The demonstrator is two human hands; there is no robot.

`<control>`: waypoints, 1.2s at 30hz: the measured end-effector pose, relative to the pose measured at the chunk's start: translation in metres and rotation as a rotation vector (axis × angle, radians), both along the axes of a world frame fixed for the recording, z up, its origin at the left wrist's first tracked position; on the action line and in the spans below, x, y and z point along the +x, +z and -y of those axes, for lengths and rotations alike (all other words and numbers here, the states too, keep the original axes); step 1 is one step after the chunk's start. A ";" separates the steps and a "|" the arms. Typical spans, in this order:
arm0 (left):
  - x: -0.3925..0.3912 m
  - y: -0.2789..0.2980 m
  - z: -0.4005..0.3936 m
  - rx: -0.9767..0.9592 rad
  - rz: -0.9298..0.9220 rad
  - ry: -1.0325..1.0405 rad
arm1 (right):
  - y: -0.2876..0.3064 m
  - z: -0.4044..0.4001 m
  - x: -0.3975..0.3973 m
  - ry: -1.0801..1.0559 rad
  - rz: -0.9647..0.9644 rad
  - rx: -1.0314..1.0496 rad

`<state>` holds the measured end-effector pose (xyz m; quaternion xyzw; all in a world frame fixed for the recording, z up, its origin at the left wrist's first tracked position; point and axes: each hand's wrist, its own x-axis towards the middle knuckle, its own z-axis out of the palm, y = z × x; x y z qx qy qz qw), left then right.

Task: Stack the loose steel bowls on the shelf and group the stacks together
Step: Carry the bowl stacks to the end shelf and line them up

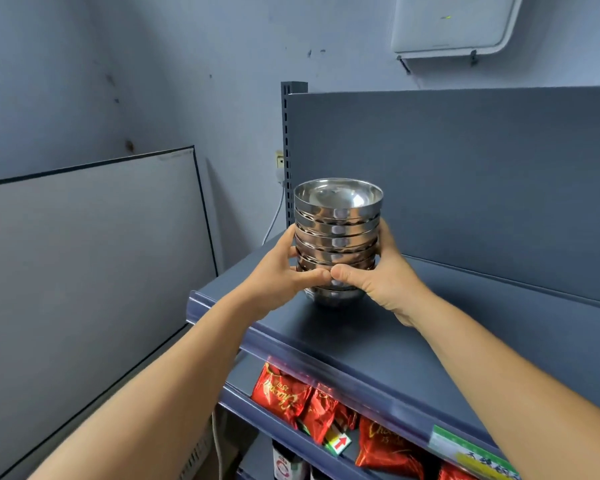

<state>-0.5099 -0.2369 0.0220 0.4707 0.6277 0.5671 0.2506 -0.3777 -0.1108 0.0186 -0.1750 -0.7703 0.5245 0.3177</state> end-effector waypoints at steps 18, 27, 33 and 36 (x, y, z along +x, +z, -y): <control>-0.084 -0.007 -0.064 -0.021 -0.020 -0.196 | 0.000 -0.025 -0.059 -0.220 0.033 -0.007; -0.083 0.002 -0.066 -0.145 -0.154 -0.124 | 0.001 -0.031 -0.059 -0.247 0.123 -0.002; -0.060 0.016 -0.038 -0.406 -0.635 0.044 | 0.009 -0.011 -0.037 -0.354 0.432 0.129; -0.037 0.016 -0.020 -0.491 -0.765 0.045 | 0.014 0.006 -0.012 -0.365 0.604 0.249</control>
